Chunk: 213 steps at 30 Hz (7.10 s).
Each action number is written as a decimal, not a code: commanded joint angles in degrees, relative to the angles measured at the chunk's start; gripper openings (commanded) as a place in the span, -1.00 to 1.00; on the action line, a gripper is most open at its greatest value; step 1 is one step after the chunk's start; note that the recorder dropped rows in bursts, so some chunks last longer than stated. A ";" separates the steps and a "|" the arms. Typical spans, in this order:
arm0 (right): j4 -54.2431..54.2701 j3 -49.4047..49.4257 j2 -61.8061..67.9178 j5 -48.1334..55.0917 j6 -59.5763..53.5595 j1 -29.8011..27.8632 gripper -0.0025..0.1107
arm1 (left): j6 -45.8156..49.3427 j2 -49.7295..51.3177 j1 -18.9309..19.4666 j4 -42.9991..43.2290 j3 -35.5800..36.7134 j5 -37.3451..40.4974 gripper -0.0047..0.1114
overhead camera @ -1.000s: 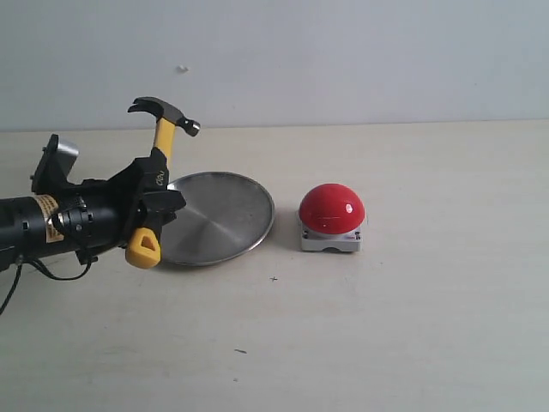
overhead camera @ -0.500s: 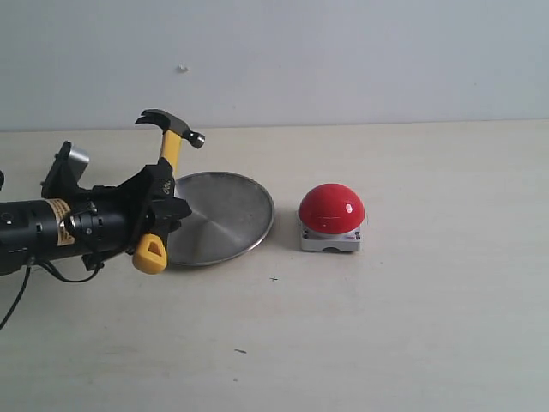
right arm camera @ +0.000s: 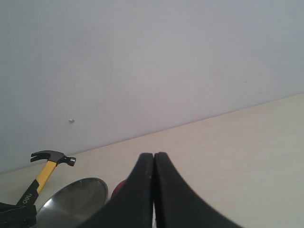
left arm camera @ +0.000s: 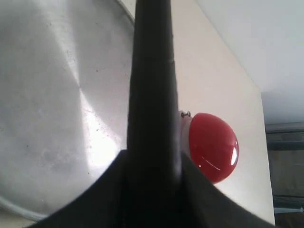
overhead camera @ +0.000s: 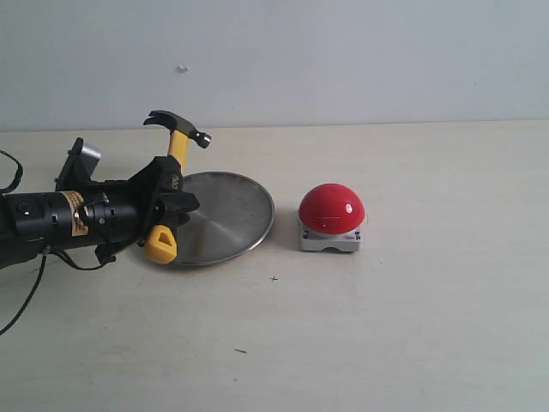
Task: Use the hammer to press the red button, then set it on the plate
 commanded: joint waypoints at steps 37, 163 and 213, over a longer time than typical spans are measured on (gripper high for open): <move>-0.15 0.31 -0.41 -0.27 -0.31 0.08 -0.96 | -5.42 -0.79 -0.39 4.18 -0.71 -3.04 -0.92; -0.26 0.31 -0.41 -0.16 -0.19 0.08 -0.96 | -13.93 -101.28 -3.58 34.53 36.22 32.83 -0.92; -3.84 0.62 -0.28 -3.51 -4.40 0.08 -0.96 | -14.08 -109.42 -3.58 40.16 44.13 21.89 -0.92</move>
